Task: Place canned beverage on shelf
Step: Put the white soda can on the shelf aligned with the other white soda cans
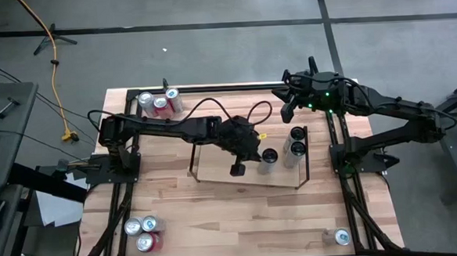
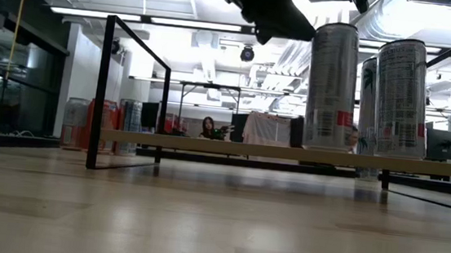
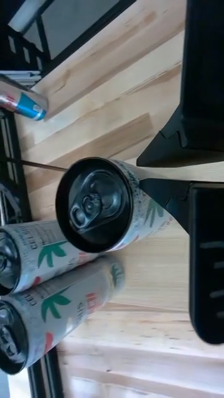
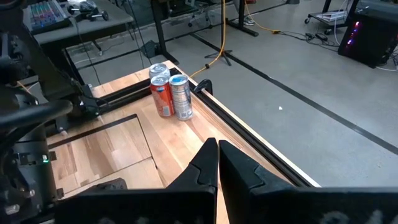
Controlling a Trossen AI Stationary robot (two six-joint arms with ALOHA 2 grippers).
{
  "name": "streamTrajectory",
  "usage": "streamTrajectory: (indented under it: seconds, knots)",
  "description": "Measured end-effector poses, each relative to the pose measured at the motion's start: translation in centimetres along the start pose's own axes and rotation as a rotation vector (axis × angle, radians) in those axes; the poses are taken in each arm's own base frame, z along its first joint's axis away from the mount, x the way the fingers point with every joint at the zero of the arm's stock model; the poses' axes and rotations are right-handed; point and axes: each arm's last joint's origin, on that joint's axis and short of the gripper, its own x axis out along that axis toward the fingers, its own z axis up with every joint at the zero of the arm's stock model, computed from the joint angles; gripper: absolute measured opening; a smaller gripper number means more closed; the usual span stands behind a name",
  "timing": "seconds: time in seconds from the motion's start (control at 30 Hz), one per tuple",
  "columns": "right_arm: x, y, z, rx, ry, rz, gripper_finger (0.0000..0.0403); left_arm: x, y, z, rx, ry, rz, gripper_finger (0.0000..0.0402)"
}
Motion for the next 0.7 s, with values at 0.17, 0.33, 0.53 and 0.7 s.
streamTrajectory:
  seconds: [0.17,0.33,0.53,0.7]
  knots:
    - [0.0,0.1,0.0,-0.016,0.006,0.031,0.0000,-0.7,0.2,0.0,-0.023,0.035,0.006,0.0000]
    - [0.0,0.4,-0.1,-0.018,0.025,0.134,0.0000,-6.5,2.0,1.4,-0.148,0.093,0.052,0.0000]
    - [0.8,1.2,-0.5,0.095,0.111,0.315,0.0000,-16.0,2.7,2.5,-0.265,-0.012,0.214,0.0000]
    - [2.7,4.3,-1.2,0.154,0.251,0.486,0.0000,-22.3,1.1,2.4,-0.238,-0.196,0.382,0.0000]
